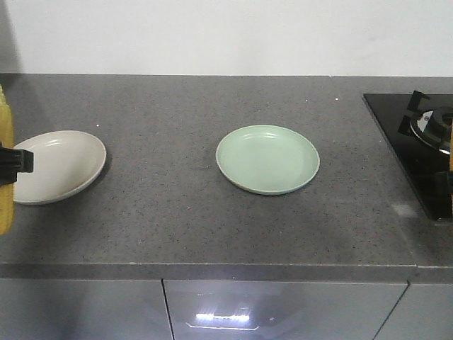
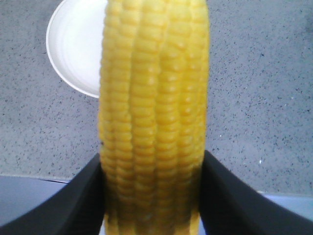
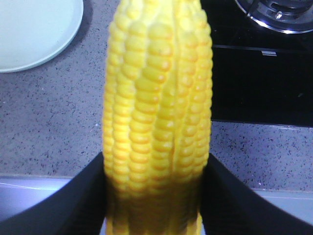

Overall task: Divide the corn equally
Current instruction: 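Stop the base in front of the empty plates, holding both cobs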

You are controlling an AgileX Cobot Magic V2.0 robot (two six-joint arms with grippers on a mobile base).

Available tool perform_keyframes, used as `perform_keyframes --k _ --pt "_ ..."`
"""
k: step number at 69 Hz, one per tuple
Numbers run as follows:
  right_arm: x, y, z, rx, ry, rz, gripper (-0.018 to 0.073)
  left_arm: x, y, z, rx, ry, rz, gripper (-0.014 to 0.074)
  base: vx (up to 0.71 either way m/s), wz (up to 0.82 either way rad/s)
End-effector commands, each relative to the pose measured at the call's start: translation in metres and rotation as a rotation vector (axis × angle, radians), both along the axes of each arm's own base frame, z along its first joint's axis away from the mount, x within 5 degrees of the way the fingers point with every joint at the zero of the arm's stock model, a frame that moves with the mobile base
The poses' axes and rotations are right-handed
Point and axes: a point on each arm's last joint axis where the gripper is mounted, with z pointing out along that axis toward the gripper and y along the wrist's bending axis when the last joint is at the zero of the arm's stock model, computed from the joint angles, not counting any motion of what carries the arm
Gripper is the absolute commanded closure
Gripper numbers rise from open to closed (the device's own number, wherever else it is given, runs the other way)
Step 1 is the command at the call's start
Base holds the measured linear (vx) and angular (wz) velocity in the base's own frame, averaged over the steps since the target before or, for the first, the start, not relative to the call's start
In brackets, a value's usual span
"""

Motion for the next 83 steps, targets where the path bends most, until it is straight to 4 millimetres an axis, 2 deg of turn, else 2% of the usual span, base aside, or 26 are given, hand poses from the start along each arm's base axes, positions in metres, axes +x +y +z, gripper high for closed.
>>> perform_keyframes --k 1,83 --pt "0.0002 -0.002 0.0157 -0.011 -0.101 0.0 0.0365 -0.0006 0.0012 0.0151 -0.016 -0.093 -0.001 0.0463 0.07 -0.03" --pt "0.0002 -0.002 0.0157 -0.011 -0.101 0.0 0.0365 -0.0006 0.0012 0.0151 -0.016 -0.093 -0.001 0.0463 0.06 -0.02"
